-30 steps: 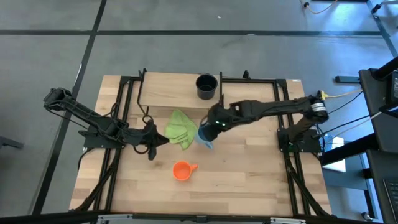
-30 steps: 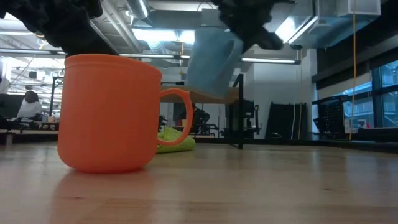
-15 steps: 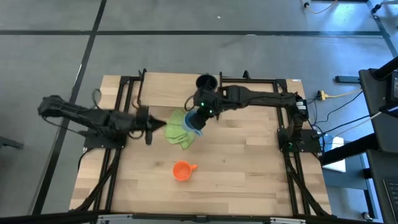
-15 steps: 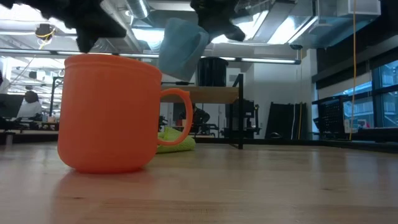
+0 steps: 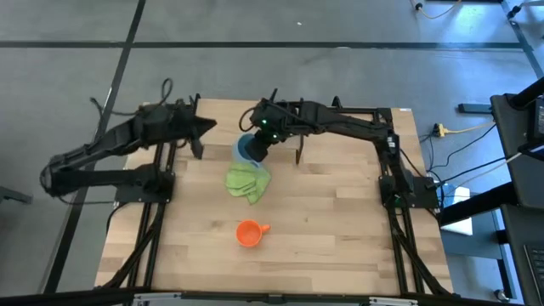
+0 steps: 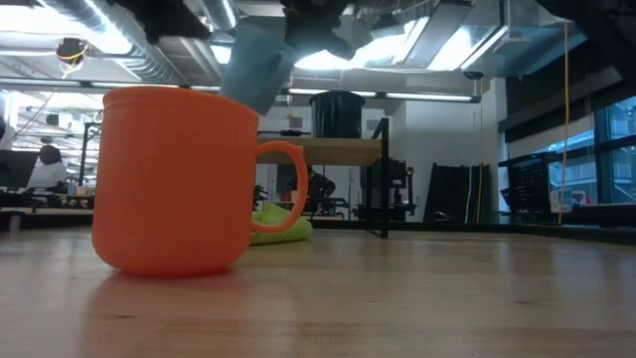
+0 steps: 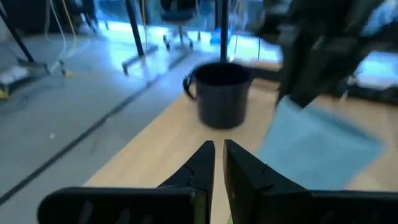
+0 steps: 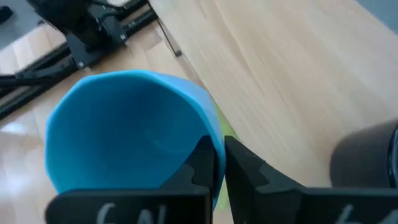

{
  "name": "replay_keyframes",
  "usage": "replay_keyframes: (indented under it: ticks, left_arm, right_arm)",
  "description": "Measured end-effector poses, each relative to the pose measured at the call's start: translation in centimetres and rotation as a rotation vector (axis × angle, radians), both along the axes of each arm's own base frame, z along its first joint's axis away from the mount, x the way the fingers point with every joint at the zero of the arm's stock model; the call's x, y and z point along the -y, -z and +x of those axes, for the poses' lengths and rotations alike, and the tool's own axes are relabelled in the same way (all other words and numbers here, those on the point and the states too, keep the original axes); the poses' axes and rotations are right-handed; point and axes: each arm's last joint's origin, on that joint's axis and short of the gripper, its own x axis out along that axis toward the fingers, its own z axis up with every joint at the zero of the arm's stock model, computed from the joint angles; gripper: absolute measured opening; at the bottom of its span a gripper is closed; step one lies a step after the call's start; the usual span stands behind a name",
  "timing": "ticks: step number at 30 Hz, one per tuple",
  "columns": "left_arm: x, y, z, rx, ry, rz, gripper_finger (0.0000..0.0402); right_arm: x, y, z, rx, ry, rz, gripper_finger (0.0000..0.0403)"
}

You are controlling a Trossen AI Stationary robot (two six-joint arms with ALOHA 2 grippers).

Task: Stack small to large cups/mugs on shelf
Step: Put the blue mug on the shelf

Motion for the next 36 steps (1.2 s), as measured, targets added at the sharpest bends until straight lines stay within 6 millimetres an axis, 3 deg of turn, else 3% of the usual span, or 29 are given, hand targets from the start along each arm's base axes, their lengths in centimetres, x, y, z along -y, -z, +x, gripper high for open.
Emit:
replay_keyframes:
  ticks: [3,6,11,18,29,36]
  left_arm:
    - [-2.4,0.3,1.0,-0.014,0.028,-0.034,0.0027]
    - [-4.9,-0.7,1.4,0.07,0.062,-0.019,0.0027]
    - [-9.9,-0.7,0.7,0.068,0.049,-0.07,0.0027]
    - [-15.3,-0.8,0.1,0.079,0.115,-0.142,0.0027]
    - [-18.3,-0.9,0.6,0.007,0.217,-0.17,0.0027]
    - [-19.1,-0.1,1.0,-0.006,0.254,-0.194,0.0027]
  right_arm:
    - [0.6,0.0,0.2,-0.015,0.005,0.002,0.002]
    - [1.0,0.6,0.3,-0.046,0.014,0.004,0.002]
    - [1.9,0.5,0.1,-0.04,0.022,-0.009,0.002]
    - [5.0,0.0,-0.1,0.018,0.076,-0.03,0.002]
    - [6.9,-0.7,0.5,0.151,0.081,-0.071,0.002]
    - [8.1,1.7,1.6,0.111,0.072,-0.022,0.002]
